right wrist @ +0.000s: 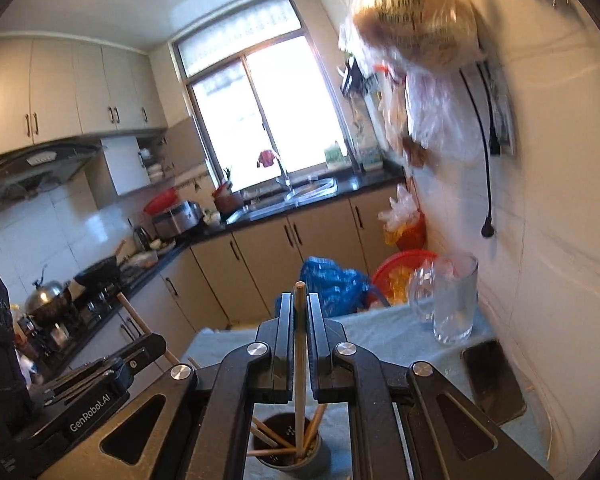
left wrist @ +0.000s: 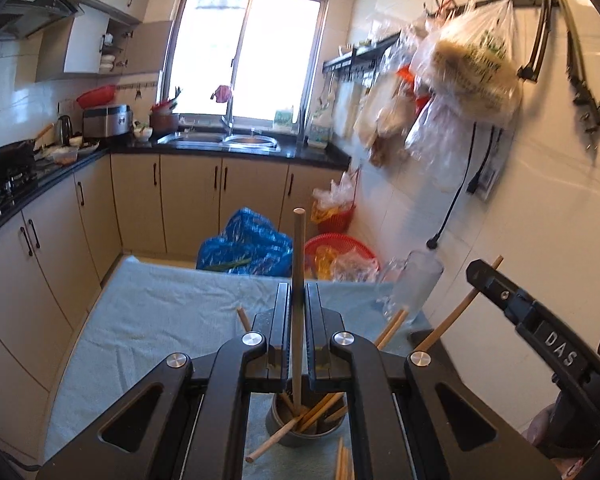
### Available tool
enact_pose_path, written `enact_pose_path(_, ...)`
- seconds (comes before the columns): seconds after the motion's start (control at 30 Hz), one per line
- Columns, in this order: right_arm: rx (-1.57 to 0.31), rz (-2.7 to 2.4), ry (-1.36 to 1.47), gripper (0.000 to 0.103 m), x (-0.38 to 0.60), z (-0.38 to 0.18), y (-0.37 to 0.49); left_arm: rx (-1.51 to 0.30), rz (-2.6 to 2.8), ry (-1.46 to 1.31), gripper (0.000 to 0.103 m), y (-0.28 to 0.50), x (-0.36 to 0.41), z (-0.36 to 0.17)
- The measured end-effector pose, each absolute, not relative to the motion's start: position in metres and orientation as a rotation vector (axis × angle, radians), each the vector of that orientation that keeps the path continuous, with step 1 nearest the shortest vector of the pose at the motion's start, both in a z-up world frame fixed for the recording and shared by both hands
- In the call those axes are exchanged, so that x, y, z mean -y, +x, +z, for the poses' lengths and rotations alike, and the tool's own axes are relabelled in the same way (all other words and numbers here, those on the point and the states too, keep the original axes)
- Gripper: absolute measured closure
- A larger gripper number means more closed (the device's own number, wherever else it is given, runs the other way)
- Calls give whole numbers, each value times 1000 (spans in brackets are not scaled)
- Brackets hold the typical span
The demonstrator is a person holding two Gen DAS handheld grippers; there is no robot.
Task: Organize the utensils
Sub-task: 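Lift both chopsticks upright and lower them toward the black cup, then open both tools to drop the chopsticks into the black cup, then swing both open tools back over the remaining wooden chopsticks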
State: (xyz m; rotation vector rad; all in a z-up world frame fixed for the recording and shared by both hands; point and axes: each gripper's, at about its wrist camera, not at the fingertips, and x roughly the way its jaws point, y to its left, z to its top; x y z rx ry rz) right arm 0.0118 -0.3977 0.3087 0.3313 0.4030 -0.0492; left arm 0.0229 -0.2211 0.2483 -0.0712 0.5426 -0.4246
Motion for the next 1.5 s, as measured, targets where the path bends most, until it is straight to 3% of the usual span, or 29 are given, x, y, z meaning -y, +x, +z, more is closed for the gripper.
enact_pose_path(0.43, -578, -24, 338, 96, 402, 244, 45, -579, -438, -71, 93, 21, 219, 236)
enact_pose_path(0.5, -584, -22, 343, 89, 404, 242, 45, -574, -437, -71, 90, 14, 216, 240)
enact_pose_path(0.57, -579, -22, 347, 71, 405, 242, 44, -569, -436, -76, 86, 6, 211, 243)
enact_pose_path(0.67, -567, -32, 335, 70, 406, 248, 36, -552, -434, -71, 83, -11, 203, 250)
enact_pose_path(0.8, -555, -40, 319, 65, 407, 259, 22, -512, -419, -54, 67, -43, 188, 260)
enact_pose_path(1.13, -585, -36, 250, 45, 405, 274, -47, -403, -344, -11, 39, -132, 143, 266)
enact_pose_path(1.5, -758, -88, 36, 35, 404, 240, -115, -502, -367, 75, 37, -182, 140, 209)
